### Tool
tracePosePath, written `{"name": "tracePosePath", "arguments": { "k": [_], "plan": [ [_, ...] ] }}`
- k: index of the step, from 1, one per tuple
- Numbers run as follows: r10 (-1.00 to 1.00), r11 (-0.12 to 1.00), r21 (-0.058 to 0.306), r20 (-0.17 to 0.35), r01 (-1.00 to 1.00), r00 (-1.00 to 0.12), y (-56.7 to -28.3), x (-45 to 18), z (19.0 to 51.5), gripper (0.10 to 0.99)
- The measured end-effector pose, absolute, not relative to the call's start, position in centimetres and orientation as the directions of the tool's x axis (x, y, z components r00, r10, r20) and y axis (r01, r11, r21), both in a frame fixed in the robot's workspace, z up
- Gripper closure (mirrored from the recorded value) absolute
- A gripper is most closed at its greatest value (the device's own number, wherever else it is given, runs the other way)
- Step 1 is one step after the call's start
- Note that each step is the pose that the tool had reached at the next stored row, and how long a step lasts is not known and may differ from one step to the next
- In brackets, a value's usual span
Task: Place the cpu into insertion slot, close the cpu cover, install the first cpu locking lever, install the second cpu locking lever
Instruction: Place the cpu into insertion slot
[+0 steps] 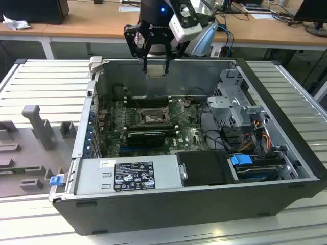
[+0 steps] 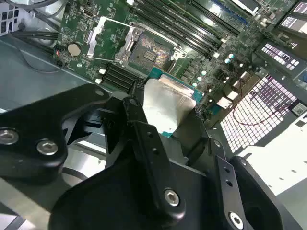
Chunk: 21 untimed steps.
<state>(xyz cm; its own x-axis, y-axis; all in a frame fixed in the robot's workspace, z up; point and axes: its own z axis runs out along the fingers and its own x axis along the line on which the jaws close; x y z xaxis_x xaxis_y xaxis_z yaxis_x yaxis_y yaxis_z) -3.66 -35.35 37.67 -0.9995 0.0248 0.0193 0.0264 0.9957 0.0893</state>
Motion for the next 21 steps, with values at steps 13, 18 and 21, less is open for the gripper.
{"name": "tracePosePath", "arguments": {
  "k": [13,18,21],
  "plan": [
    [0.080,0.993,0.089,0.019,0.081,-0.997,-35.35,-3.66,37.65,0.557],
    [0.089,0.992,0.089,0.019,0.090,-0.996,-35.35,-3.66,37.64,0.557],
    [0.099,0.991,0.089,0.019,0.100,-0.995,-35.35,-3.66,37.64,0.557]
  ]
}}
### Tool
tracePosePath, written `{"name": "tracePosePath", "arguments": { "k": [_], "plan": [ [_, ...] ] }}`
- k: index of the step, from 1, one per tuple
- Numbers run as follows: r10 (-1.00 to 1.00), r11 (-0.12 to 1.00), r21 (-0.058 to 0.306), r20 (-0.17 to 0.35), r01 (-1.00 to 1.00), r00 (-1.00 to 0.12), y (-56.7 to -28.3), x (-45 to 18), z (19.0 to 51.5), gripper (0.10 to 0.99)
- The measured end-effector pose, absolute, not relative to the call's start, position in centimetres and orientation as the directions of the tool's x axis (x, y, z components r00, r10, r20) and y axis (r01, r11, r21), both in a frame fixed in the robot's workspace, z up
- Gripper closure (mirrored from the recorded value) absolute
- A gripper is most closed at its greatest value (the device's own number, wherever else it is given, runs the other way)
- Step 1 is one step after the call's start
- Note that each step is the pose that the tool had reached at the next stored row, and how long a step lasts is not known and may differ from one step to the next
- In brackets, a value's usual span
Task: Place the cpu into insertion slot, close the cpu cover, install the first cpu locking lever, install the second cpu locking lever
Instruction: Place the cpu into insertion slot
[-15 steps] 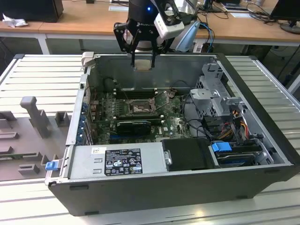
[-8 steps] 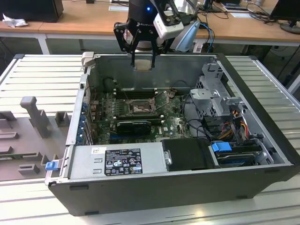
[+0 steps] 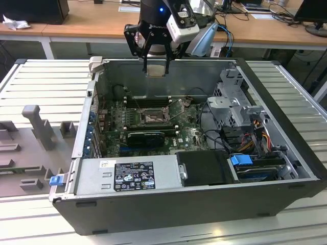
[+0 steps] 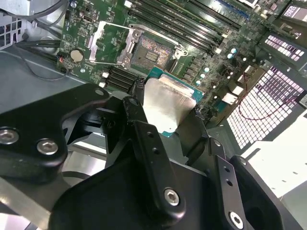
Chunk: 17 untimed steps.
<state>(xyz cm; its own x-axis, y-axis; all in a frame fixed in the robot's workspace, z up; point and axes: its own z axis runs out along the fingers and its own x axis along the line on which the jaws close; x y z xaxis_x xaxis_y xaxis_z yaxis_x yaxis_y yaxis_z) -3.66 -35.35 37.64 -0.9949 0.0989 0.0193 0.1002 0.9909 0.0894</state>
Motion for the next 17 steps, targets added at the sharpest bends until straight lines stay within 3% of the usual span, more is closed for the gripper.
{"name": "tracePosePath", "arguments": {
  "k": [17],
  "plan": [
    [0.139,0.986,0.089,0.019,0.140,-0.990,-35.35,-3.66,37.59,0.557]
  ]
}}
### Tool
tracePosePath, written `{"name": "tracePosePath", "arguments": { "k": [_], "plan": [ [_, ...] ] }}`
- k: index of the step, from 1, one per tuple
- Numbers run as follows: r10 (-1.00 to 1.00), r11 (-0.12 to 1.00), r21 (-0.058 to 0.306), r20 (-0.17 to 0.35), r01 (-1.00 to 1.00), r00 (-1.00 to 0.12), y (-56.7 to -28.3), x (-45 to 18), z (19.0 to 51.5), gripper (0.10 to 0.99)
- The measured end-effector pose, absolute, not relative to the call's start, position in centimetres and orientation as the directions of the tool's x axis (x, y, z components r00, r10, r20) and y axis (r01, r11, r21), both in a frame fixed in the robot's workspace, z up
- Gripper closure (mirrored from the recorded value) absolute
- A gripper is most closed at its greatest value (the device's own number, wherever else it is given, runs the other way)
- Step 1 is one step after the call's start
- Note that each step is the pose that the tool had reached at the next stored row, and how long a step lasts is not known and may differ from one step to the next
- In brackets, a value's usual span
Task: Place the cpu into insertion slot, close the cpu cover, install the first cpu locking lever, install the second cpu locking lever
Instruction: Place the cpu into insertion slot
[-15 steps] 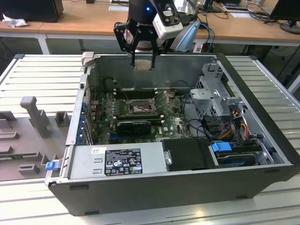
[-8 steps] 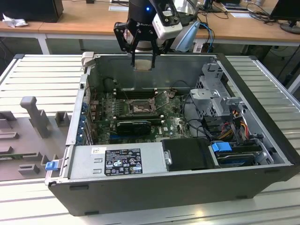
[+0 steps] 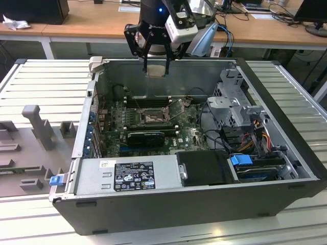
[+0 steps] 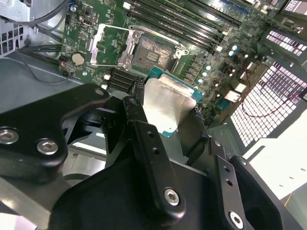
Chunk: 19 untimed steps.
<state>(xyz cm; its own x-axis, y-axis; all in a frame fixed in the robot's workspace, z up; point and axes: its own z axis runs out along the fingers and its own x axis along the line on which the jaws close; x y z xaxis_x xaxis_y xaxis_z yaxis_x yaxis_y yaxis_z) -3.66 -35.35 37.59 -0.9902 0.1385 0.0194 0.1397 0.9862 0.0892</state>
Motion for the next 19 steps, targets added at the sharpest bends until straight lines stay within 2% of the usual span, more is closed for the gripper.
{"name": "tracePosePath", "arguments": {
  "k": [19],
  "plan": [
    [0.182,0.979,0.089,0.019,0.183,-0.983,-35.35,-3.66,37.51,0.557]
  ]
}}
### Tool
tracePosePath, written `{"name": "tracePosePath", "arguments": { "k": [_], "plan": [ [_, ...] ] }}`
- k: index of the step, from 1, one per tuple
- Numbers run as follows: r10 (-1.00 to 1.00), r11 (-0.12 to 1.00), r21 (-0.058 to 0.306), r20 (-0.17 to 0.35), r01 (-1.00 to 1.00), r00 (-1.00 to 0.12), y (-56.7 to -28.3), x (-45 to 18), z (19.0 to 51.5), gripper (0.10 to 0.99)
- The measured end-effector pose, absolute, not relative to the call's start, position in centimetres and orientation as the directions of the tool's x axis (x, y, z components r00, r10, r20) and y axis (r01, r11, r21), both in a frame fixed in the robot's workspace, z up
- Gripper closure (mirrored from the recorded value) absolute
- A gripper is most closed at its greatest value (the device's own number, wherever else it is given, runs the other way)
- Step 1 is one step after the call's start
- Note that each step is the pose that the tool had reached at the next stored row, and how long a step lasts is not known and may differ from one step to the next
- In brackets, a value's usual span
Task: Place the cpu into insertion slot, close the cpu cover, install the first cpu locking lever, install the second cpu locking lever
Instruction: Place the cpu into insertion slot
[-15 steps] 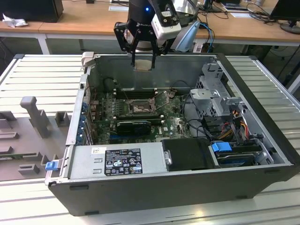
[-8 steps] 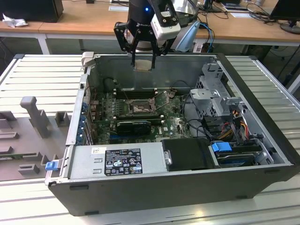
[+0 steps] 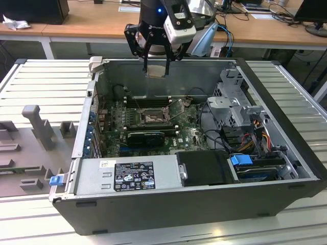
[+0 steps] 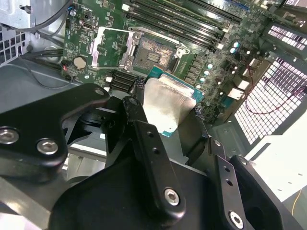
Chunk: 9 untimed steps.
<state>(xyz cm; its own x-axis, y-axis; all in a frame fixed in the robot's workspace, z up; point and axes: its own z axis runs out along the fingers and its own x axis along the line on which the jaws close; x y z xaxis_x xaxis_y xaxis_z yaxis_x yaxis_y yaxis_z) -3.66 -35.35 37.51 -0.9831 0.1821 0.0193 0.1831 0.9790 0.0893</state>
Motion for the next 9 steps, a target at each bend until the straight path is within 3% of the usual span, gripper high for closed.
{"name": "tracePosePath", "arguments": {
  "k": [9],
  "plan": [
    [0.199,0.976,0.089,0.019,0.200,-0.980,-35.35,-3.66,37.49,0.557]
  ]
}}
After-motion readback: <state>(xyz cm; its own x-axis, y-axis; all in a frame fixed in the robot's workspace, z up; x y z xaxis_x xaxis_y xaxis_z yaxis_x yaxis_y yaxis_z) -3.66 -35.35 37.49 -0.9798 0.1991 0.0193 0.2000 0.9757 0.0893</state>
